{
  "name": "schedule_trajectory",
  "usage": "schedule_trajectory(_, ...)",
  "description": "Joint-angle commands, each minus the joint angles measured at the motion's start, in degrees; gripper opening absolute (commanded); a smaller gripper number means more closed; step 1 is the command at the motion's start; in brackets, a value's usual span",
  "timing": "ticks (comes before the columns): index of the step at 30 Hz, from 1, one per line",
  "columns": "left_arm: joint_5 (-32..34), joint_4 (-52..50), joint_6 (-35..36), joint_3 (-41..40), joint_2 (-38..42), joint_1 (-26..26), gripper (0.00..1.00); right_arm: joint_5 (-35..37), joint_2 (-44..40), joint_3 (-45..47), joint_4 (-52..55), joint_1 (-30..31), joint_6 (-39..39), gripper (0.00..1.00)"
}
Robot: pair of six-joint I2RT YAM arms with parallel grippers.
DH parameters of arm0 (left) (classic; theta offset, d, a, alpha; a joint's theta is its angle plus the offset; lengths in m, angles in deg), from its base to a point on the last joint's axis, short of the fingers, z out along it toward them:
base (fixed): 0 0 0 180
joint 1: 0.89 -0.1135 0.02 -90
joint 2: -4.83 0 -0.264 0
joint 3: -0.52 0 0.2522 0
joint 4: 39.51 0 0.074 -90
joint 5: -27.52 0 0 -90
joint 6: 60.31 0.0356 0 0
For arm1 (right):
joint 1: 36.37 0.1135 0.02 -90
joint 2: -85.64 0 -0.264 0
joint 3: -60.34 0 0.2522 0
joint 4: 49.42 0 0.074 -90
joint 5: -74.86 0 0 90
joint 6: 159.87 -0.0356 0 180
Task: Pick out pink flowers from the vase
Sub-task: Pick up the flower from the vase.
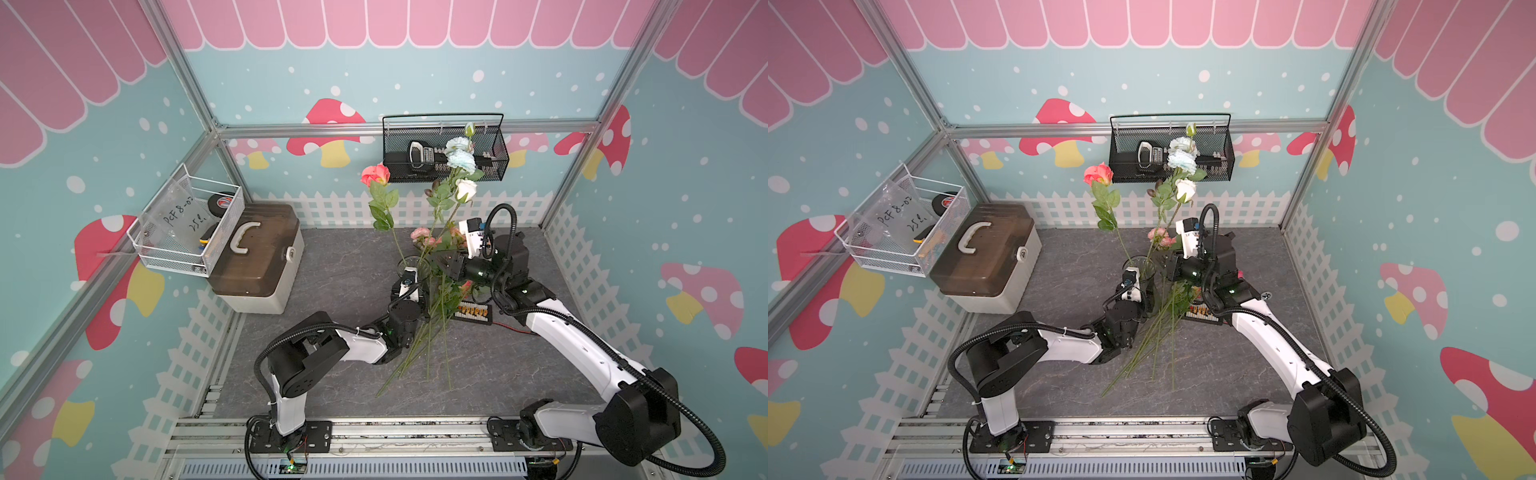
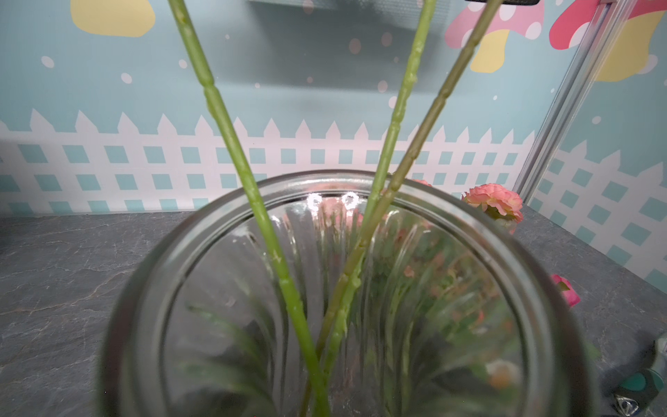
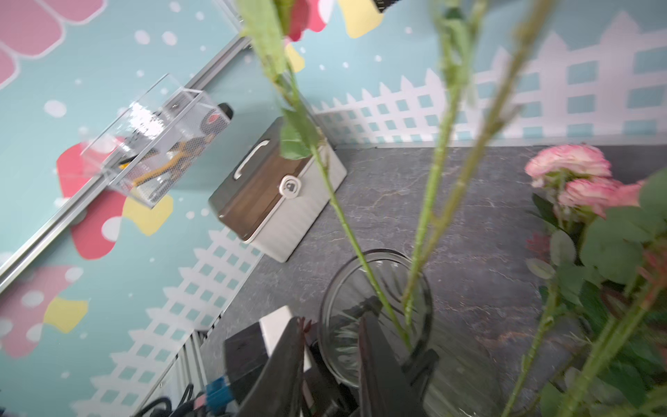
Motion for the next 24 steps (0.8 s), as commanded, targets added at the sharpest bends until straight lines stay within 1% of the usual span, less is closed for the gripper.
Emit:
schedule_trajectory(1,-2.40,-8.32,-3.47,-2.18,-2.96,0.29,0.00,-4.70,2.06,-4.27,-1.01,2.24,3.55,0.27)
schedule_trajectory(4,-2.36,-8.30,-3.26,-2.18,-2.87,0.44,0.00,-2.99,6.74,-8.84,0.56,3.44,4.91,0.32)
schedule_trajectory(7,-2.08,-8.28,-3.12,-2.35,-2.68,0.47,0.00,-0.66,13.11,-15.91,4.74,3.85,6.18,0.37)
schedule_trajectory(11,-1.64,-8.21,-3.04,-2.78,-2.34,0.56,0.00,0.75,20.67,-24.21,9.38,4.24,8.13,0.41)
schedule_trajectory(14,-1.39,-8.16,-3.19,-2.98,-2.17,0.58,0.00,1.37,24.93,-28.92,11.86,4.66,9.67,0.43)
schedule_trajectory(20,-0.95,-7.98,-3.38,-3.06,-2.25,0.63,0.00,0.72,30.00,-32.09,13.11,6.07,10.32,0.41)
schedule_trajectory(22,-0.82,-7.64,-3.50,-3.22,-2.35,0.64,0.00,0.47,30.97,-32.15,13.02,6.58,10.24,0.37)
schedule_trajectory(24,-0.73,-7.52,-3.65,-3.24,-2.43,0.64,0.00,0.53,31.53,-32.10,12.88,7.06,10.21,0.28)
